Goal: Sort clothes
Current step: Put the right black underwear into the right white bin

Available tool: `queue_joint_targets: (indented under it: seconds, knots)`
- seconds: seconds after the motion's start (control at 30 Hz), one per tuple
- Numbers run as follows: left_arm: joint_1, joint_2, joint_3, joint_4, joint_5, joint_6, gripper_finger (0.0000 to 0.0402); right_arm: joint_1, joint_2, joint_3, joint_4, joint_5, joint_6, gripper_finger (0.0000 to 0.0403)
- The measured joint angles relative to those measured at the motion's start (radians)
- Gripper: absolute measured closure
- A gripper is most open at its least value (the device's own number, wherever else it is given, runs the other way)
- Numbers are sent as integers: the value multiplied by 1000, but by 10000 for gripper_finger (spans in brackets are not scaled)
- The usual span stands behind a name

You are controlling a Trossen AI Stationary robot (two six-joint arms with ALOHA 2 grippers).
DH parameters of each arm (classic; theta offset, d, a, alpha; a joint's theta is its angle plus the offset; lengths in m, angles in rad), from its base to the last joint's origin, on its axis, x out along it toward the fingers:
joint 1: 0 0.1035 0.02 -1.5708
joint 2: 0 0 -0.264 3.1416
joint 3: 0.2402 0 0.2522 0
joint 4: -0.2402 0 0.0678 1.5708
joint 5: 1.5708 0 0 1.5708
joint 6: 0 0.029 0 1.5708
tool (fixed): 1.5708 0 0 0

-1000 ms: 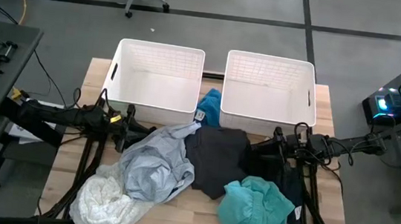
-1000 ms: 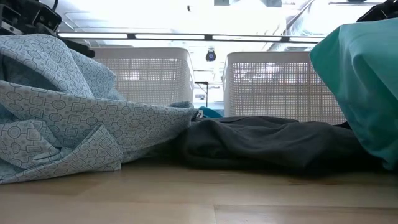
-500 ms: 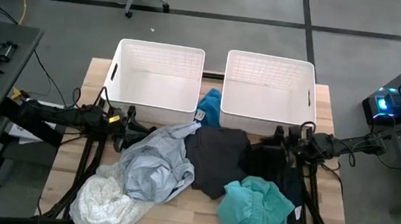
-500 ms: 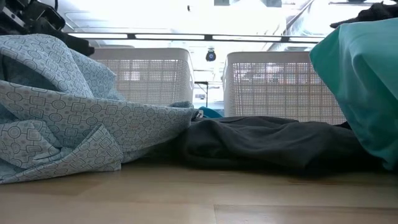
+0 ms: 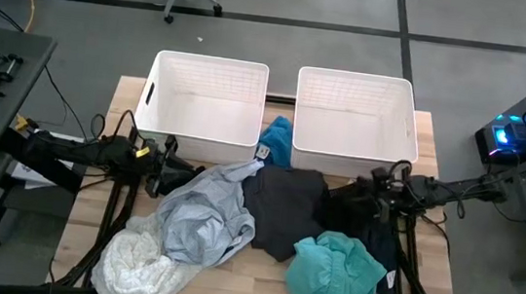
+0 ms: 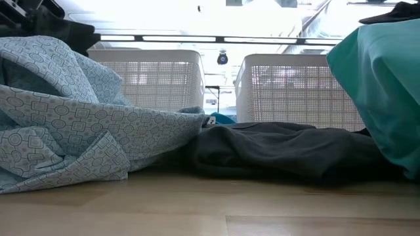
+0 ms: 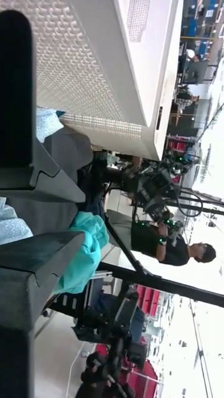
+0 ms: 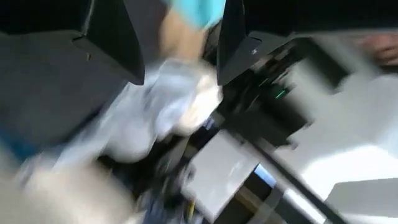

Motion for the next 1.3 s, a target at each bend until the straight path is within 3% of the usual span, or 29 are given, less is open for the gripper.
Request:
queue_joint_targets:
  seconds: [0.13,0.23,0.47,0.63,0.8,1.1,1.3]
  knots:
    - [0,0,0,9,-5,0,330,22,94,18,-21,-71,123,220]
    - [0,0,0,10,-5,0,330,59,206,113,-151,-83,128,249]
    - [0,0,0,48,-6,0,330,132,555,506,-681,10,131,323]
    - [0,0,0,46,-1,0,330,138,765,657,-1013,100,237,327]
    - [0,0,0,44,3,-15,330,122,891,660,-1077,36,311,281]
    - [0,0,0,43,3,-16,330,109,1047,652,-1139,11,381,129]
    - [0,0,1,29,5,-19,330,66,1137,522,-976,-63,416,114]
